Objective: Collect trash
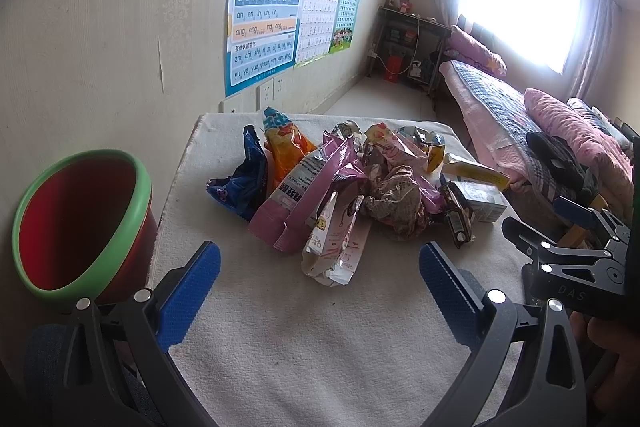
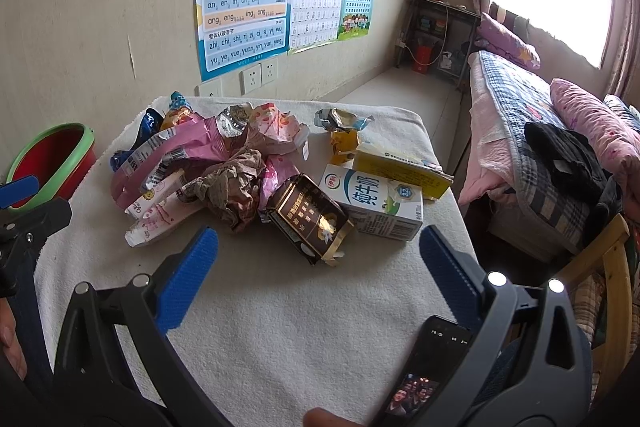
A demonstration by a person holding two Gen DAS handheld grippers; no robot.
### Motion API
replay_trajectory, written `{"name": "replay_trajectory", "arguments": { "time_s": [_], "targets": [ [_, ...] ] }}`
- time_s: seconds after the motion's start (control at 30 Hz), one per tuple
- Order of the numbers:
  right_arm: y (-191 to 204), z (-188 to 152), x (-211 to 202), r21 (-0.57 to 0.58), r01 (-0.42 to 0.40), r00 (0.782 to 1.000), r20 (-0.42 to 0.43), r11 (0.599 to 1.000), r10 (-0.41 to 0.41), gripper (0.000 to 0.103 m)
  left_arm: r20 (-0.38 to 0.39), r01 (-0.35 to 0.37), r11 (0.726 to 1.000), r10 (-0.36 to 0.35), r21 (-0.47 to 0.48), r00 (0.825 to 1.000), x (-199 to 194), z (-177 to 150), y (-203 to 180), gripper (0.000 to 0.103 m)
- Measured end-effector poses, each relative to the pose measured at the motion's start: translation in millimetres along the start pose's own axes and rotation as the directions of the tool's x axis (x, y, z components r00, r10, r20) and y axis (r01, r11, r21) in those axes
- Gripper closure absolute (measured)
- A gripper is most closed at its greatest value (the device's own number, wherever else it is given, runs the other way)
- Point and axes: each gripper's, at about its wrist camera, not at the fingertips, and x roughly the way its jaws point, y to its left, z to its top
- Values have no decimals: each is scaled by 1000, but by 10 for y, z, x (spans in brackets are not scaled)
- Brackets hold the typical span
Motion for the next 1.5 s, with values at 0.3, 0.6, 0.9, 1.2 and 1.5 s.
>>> {"name": "replay_trajectory", "arguments": {
  "time_s": [0.3,0.6,0.9,1.2,1.5],
  "targets": [
    [-10,9,0,2,1,1000,1,1000,-1,4,-1,0,1000,0,0,1000,2,0,0,8],
    [-11,15,-1,4,2,1000,1,1000,-2,4,-4,-1,1000,1,-1,1000,20,-6,10,8],
    [-22,12,15,8,-1,1000,-8,1000,1,4,-21,-3,1000,3,-2,1000,51,-23,34,8],
    [-28,11,102,1,-20,999,-38,1000,20,4,-54,-17,1000,16,-13,998,115,-29,40,8],
    [31,9,201,-38,-43,996,-83,998,40,4,-95,9,1000,-11,-14,995,179,4,23,8]
  ]
}}
